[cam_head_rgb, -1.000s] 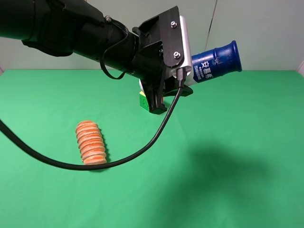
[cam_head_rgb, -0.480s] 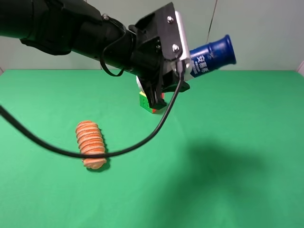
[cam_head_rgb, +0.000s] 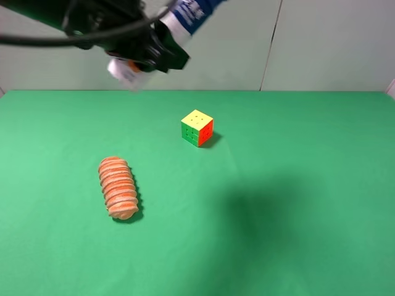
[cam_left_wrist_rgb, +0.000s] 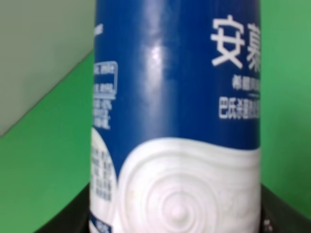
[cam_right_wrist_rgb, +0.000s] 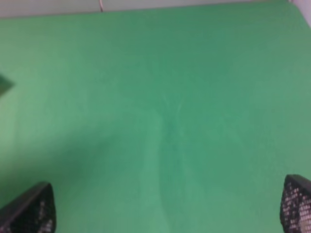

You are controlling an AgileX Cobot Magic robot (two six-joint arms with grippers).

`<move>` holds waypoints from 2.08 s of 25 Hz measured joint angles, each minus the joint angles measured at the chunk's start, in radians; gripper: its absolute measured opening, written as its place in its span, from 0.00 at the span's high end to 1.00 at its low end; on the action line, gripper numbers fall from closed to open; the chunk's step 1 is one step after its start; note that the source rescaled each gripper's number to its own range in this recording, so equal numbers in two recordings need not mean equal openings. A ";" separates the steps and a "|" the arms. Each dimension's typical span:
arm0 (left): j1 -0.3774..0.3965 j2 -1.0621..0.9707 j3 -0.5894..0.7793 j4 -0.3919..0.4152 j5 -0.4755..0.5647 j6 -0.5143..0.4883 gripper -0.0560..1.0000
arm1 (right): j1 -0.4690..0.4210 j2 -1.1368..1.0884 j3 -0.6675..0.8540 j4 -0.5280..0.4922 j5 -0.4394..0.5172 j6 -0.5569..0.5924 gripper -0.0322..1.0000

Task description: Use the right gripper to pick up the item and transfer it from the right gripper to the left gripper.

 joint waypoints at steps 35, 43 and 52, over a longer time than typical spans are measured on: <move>0.522 0.028 0.492 0.332 -0.223 -0.684 0.90 | 0.000 0.000 0.000 0.000 0.000 0.000 0.00; 0.522 0.239 0.466 0.332 -0.356 -0.685 0.90 | 0.000 0.000 0.000 0.000 0.000 0.000 0.00; 0.526 0.376 0.398 0.332 -0.415 -0.657 0.90 | 0.000 0.000 0.000 0.000 0.000 0.000 0.00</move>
